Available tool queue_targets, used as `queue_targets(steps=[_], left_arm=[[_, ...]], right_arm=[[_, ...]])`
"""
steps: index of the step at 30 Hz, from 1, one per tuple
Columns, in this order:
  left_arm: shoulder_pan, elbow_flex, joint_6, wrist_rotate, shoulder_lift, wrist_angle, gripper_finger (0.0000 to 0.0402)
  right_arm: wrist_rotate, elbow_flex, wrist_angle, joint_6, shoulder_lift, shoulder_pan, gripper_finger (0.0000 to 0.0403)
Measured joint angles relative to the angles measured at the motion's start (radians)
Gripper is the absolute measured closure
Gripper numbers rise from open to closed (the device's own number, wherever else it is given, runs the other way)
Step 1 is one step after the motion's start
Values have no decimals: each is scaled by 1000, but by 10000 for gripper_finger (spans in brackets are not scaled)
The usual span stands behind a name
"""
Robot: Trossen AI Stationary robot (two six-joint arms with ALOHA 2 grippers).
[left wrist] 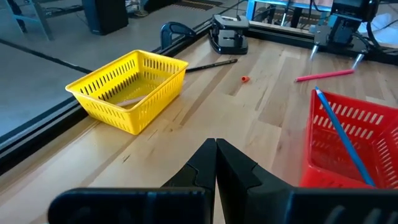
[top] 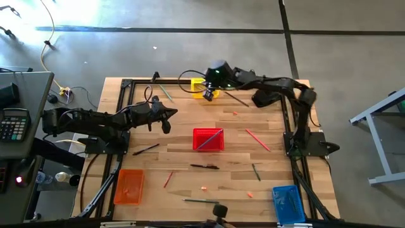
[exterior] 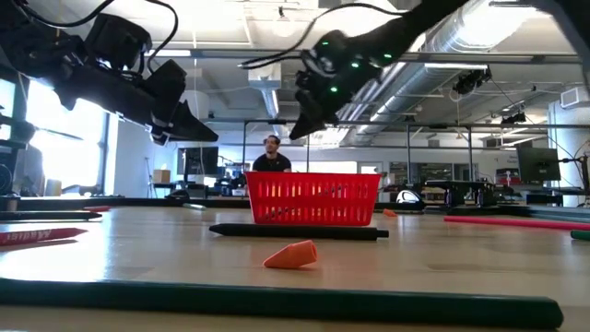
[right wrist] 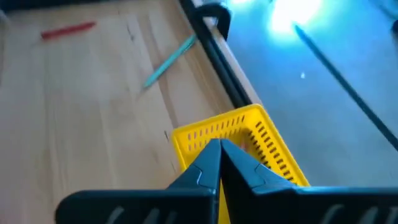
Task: Sort crayons/erasers/pens/pencils in bins
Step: Put the black ball pen into the yellow bin
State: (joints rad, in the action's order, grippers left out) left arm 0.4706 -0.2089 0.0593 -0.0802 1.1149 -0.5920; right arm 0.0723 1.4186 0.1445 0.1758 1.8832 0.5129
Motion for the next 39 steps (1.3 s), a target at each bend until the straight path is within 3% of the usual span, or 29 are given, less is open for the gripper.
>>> queue_targets(steps=[9,16,21,39], left_arm=[[-15,0,34,35,0,54,401],[-59,-27,79,34,0,178,401],[-106,-118,84,23,0,412,401],[-259,-361,174,-45,0,1018,401]], right_arm=[[-1,-497,-551,-64,-268,-1,402],[-11,-740,-771,-82,-418,-1,402],[-11,-812,-798,-78,-474,-1,402],[-12,-821,-759,-15,-488,-3,402]])
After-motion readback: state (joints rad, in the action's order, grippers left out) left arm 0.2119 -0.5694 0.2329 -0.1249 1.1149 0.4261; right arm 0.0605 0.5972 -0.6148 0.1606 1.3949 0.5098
